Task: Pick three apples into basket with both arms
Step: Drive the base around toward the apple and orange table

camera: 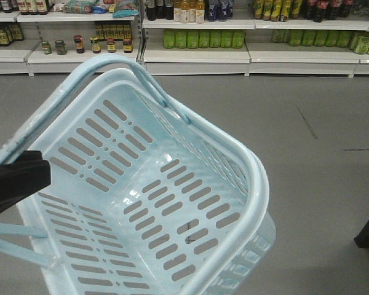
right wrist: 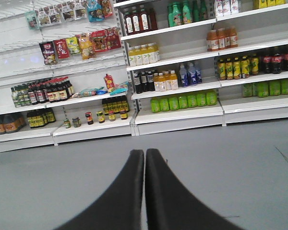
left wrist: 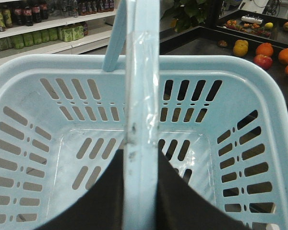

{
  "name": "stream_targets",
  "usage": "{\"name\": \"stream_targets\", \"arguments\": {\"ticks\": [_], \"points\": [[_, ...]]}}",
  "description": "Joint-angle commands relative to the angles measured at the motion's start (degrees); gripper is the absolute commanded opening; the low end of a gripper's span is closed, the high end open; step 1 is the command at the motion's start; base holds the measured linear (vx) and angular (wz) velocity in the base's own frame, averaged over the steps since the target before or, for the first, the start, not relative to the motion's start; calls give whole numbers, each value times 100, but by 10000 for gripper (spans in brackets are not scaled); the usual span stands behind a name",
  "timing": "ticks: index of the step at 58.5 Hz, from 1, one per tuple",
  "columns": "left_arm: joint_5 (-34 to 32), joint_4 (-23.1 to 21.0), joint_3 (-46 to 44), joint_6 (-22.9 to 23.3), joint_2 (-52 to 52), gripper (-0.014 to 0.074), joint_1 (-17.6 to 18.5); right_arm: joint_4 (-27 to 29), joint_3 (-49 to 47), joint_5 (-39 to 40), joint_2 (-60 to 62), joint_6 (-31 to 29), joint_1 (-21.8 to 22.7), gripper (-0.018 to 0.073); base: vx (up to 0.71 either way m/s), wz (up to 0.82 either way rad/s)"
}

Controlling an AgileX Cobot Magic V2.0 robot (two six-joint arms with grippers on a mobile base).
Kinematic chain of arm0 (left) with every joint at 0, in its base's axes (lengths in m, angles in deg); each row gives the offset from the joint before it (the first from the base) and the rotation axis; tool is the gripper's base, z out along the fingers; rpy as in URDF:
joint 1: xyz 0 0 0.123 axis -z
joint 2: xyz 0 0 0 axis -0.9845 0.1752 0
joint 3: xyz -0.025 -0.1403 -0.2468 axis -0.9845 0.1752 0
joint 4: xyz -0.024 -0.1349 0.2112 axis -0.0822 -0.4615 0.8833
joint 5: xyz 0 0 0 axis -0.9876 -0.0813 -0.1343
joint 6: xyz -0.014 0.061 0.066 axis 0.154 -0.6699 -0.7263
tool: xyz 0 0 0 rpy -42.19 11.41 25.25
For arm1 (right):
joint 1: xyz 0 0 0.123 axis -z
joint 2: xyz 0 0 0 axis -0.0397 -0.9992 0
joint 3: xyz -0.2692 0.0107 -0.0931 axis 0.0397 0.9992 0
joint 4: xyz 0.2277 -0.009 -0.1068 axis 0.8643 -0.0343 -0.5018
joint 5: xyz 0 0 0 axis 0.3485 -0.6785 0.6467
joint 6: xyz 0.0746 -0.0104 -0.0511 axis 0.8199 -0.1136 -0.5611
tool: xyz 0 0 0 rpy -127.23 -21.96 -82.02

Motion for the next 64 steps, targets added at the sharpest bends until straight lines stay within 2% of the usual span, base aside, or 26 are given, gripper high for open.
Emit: {"name": "stream_targets", "arguments": {"ticks": [1, 37, 64], "points": [[-459, -324, -168, 31, -5, -6, 16, -14, 60, 416, 67, -25, 43, -5, 24, -14], [-459, -324, -168, 31, -5, -6, 16, -14, 60, 416, 67, -25, 43, -5, 25, -19], [-459, -324, -168, 31, -5, -6, 16, -14, 60, 416, 67, -25, 43, -5, 21, -40]]}}
